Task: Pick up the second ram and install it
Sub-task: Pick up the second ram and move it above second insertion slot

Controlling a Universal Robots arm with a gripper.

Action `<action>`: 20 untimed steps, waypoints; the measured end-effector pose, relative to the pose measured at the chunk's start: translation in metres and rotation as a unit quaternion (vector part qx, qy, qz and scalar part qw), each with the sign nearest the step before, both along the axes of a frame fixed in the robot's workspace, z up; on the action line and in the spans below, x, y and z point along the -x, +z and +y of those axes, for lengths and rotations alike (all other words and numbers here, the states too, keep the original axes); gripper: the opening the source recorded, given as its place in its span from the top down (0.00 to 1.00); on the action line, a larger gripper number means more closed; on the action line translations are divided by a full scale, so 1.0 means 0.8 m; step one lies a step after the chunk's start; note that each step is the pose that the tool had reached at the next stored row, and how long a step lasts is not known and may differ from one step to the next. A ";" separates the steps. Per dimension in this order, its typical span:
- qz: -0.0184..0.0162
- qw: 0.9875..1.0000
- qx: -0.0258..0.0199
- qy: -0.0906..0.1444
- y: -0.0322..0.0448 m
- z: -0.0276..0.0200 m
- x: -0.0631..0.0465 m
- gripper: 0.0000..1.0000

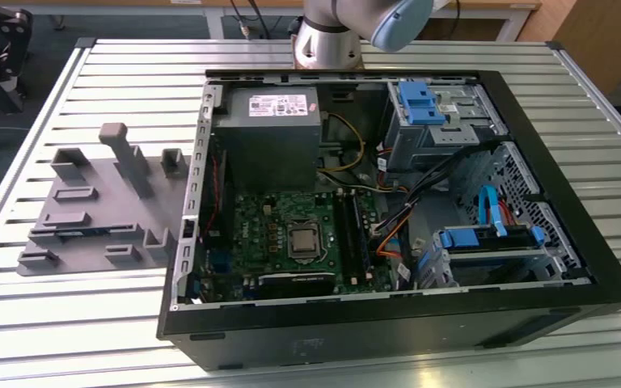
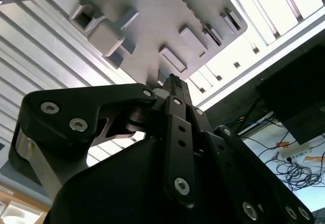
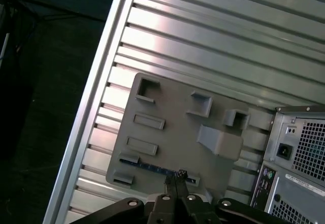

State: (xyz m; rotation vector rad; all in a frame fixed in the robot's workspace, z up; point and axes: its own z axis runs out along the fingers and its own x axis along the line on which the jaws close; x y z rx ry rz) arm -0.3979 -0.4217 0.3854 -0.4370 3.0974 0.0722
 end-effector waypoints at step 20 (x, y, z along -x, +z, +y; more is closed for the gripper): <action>0.000 0.997 0.000 0.071 -0.0001 -0.0015 0.000 0.89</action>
